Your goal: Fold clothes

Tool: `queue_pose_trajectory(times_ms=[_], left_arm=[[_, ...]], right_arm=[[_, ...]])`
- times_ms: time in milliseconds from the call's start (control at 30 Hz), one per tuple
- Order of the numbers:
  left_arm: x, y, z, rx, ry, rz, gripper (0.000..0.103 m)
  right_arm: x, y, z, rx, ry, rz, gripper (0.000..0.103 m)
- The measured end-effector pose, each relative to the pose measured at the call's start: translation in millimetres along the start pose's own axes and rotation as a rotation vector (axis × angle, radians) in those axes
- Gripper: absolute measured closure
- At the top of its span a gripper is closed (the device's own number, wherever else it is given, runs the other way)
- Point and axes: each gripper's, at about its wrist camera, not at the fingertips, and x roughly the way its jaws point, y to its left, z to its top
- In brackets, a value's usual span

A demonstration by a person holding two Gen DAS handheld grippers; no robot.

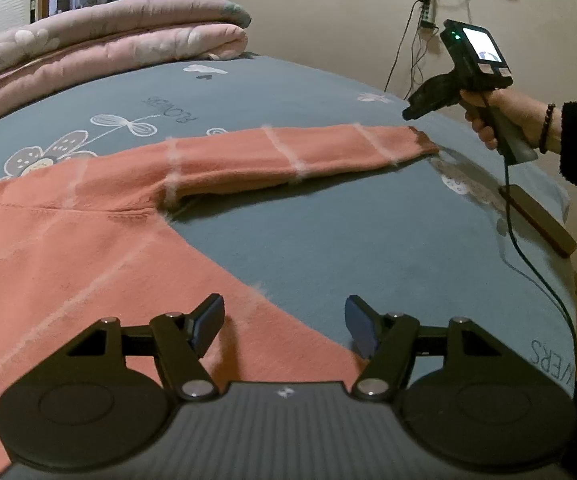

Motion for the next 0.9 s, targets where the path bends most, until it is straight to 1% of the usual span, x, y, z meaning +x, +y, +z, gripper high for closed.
queue_pose_trajectory(times_ms=[67, 133, 167, 200, 267, 367, 433, 500, 567, 633, 700, 833, 867, 900], left_arm=[[-1, -1, 0, 0.003, 0.0, -0.004, 0.035], [-4, -1, 0, 0.007, -0.005, -0.009, 0.035], [-6, -1, 0, 0.008, -0.009, -0.01, 0.035], [-9, -1, 0, 0.008, -0.014, -0.011, 0.031], [-15, -1, -1, 0.003, -0.03, -0.012, 0.029], [-20, 2, -3, -0.009, -0.036, -0.021, 0.029], [-21, 5, -4, -0.013, -0.034, -0.026, 0.029], [-23, 8, -6, -0.016, -0.032, -0.032, 0.029], [-24, 12, -7, -0.019, -0.03, -0.038, 0.025], [-25, 15, -8, -0.023, -0.027, -0.043, 0.024], [-27, 18, -10, -0.026, -0.025, -0.049, 0.024], [-26, 23, -14, -0.03, -0.025, -0.05, 0.024], [-26, 25, -15, -0.03, -0.026, -0.049, 0.024], [-25, 26, -17, -0.031, -0.026, -0.047, 0.024]], right_arm=[[-7, 3, 1, -0.001, -0.004, 0.038, 0.091], [-18, 11, 4, 0.002, -0.016, 0.109, 0.084], [-24, 19, 6, -0.01, -0.024, 0.153, 0.073], [-30, 29, 8, -0.035, -0.031, 0.192, 0.064], [-41, 57, 13, -0.108, -0.046, 0.27, 0.062], [-53, 113, 19, -0.245, -0.066, 0.379, 0.06], [-53, 148, 22, -0.319, -0.071, 0.427, 0.059], [-46, 183, 25, -0.382, -0.067, 0.452, 0.059], [-36, 213, 29, -0.432, -0.06, 0.48, 0.06], [-26, 239, 32, -0.468, -0.045, 0.525, 0.061], [-20, 258, 33, -0.507, -0.025, 0.56, 0.061], [-12, 281, 30, -0.582, 0.008, 0.59, 0.061], [-10, 284, 30, -0.591, 0.013, 0.599, 0.064], [-10, 284, 31, -0.59, 0.015, 0.61, 0.08]])
